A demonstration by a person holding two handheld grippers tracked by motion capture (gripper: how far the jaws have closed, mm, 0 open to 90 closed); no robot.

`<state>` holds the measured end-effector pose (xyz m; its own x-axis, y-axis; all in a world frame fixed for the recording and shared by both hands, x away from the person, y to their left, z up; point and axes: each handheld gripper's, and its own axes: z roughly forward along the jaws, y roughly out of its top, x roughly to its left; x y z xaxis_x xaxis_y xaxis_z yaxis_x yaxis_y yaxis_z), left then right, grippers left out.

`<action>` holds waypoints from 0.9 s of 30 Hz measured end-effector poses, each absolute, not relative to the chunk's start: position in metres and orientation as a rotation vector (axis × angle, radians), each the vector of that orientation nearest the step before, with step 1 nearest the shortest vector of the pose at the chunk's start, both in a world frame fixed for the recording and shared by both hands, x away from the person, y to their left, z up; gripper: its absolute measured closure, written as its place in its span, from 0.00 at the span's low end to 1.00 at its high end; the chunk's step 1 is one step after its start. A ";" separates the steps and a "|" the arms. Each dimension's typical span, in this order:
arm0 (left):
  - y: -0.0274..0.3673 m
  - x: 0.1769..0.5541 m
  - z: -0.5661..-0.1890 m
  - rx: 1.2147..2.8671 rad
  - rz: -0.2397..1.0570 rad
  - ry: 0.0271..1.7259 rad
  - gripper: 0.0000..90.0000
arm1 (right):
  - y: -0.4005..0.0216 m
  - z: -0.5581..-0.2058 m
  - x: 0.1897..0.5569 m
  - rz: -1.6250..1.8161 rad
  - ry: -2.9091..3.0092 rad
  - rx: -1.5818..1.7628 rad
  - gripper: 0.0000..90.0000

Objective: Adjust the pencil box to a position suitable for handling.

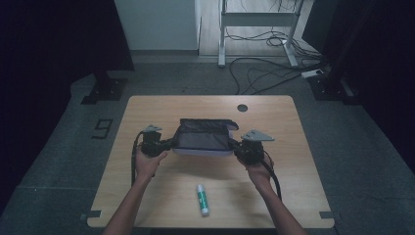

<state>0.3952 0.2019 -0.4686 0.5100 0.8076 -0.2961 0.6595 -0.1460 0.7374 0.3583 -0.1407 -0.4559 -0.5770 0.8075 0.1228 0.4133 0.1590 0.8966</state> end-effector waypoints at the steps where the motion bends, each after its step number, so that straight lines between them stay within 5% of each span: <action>1: 0.202 0.393 -0.470 1.876 0.211 1.212 0.93 | -0.141 -0.457 0.357 1.396 2.056 1.160 0.96; 27: 0.189 0.395 -0.524 1.964 0.087 1.276 0.84 | -0.150 -0.523 0.369 1.271 2.134 1.317 0.96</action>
<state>0.3946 0.1888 -0.5236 0.4944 0.8012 -0.3372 0.7482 -0.1948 0.6342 0.3688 -0.1495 -0.5234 -0.5189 0.8386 0.1658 0.5450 0.1752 0.8199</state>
